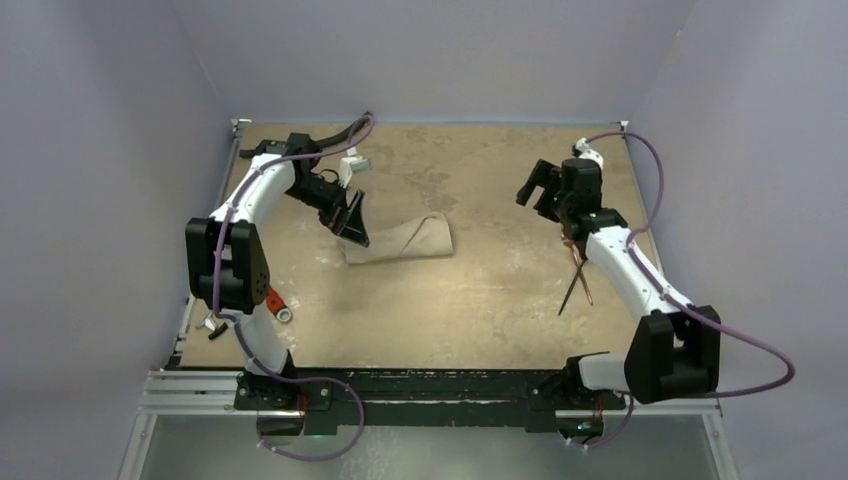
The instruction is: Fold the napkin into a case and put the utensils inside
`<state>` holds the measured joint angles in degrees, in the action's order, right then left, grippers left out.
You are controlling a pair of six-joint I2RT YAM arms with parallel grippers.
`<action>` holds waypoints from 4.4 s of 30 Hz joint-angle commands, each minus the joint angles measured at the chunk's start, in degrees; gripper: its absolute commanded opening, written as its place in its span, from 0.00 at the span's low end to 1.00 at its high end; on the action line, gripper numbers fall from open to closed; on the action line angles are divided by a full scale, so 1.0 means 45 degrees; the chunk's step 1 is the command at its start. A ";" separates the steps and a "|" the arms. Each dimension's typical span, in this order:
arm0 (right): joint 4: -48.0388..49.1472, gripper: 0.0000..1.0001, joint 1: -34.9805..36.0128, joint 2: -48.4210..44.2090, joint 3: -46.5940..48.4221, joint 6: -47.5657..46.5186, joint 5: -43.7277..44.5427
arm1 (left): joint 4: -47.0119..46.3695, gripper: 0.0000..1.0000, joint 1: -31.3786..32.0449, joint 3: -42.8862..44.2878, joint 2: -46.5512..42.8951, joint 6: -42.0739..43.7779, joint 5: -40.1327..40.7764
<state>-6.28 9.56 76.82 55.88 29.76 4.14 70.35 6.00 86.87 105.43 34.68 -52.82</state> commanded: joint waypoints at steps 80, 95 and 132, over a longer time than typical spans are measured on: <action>-0.0300 0.53 -0.1413 0.4637 -0.0494 -0.0116 -0.0046 | -0.5769 0.96 -0.1797 0.0922 -0.2387 -0.4045 0.6558; -0.0705 0.51 0.0066 0.3671 -0.1585 0.0043 0.0103 | -0.5791 0.96 -0.1783 0.0735 -0.2463 -0.4037 0.6532; -0.2855 0.57 0.1461 0.4701 0.0159 -0.2414 0.2123 | -0.5109 0.96 -0.1792 0.0900 -0.2104 -0.3551 0.6443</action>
<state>-17.63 15.75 96.42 55.75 18.15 11.25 46.59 -2.11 88.84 96.42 17.63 -22.96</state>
